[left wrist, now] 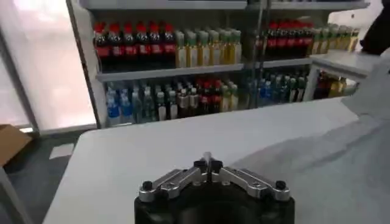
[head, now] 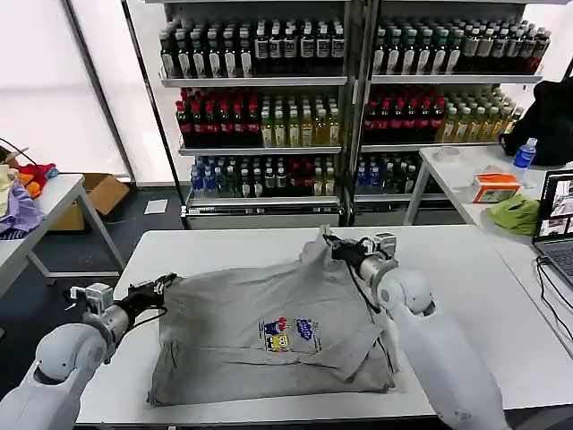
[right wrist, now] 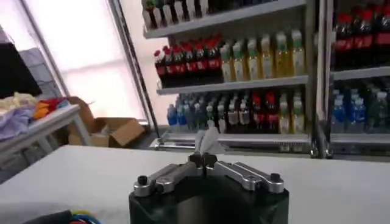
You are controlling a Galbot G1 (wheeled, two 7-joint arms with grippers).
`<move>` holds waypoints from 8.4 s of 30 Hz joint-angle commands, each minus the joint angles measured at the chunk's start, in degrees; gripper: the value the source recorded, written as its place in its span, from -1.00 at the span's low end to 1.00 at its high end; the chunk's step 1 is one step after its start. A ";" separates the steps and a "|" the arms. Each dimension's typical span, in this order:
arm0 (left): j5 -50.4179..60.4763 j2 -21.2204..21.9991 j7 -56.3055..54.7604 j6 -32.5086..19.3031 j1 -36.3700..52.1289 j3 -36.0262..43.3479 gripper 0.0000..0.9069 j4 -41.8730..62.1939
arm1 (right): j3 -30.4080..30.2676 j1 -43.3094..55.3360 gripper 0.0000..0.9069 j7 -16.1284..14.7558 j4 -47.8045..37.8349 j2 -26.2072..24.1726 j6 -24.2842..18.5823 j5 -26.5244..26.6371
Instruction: Fold and organize the clothes.
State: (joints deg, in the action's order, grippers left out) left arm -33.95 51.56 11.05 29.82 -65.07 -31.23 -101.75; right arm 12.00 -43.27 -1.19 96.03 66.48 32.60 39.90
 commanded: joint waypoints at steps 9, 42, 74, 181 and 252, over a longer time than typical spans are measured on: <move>1.10 -1.84 -1.04 0.75 -19.75 -9.69 -0.98 -10.68 | 11.62 -28.81 -1.00 3.54 21.98 -5.41 0.24 2.15; 14.28 12.97 -11.51 -5.82 -31.65 -9.16 1.00 -22.35 | 23.80 -42.10 1.00 -3.49 22.65 -6.57 -26.55 -9.92; 17.35 35.81 -31.31 -9.28 -27.81 2.88 -0.93 -16.02 | 22.86 -46.60 1.00 -4.40 24.42 -5.34 -28.07 -7.61; 3.41 10.47 -27.29 -0.60 -19.96 2.62 1.00 -12.87 | 25.65 -53.03 1.00 -3.08 31.70 -4.12 -27.87 -9.68; -33.85 12.28 -29.42 1.43 -13.50 10.49 -0.98 -30.70 | 27.90 -51.96 1.00 -3.03 28.82 -3.98 -28.80 -7.15</move>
State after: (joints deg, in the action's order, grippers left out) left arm -51.46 55.56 -4.90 30.97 -84.85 -49.93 -120.59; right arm 39.40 -95.07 -4.29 124.64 61.73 3.69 32.73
